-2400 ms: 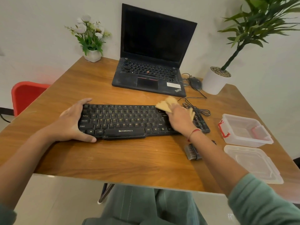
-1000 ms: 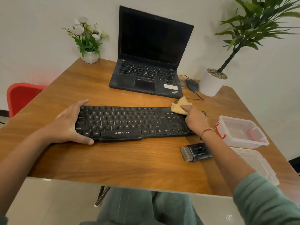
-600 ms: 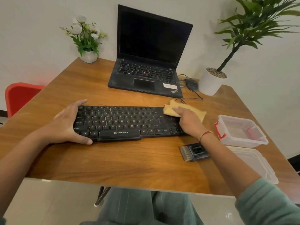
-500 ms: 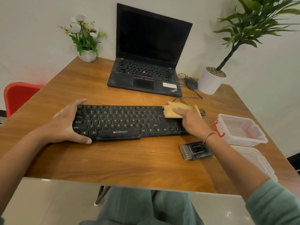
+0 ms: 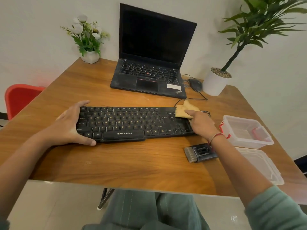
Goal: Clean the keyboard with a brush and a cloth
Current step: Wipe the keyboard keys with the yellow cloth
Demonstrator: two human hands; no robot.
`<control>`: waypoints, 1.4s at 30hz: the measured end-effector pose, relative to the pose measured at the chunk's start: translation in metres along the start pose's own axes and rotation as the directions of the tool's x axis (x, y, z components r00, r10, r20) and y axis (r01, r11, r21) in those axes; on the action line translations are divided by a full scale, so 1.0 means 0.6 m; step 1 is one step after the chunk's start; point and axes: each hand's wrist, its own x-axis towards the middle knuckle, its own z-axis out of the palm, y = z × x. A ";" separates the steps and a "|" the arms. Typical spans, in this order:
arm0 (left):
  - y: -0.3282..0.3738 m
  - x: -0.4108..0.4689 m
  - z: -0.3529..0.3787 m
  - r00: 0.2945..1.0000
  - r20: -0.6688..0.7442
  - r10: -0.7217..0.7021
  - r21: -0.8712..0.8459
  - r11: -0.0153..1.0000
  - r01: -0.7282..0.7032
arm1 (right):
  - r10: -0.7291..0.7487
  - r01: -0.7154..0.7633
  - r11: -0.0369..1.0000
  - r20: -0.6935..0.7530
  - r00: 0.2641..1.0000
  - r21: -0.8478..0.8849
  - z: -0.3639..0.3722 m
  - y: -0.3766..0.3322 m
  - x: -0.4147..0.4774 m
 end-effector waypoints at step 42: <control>0.012 -0.002 -0.002 1.000 -0.010 0.012 0.007 1.000 -0.012 | 0.037 0.013 0.918 -0.119 0.992 0.395 -0.091 0.041 0.025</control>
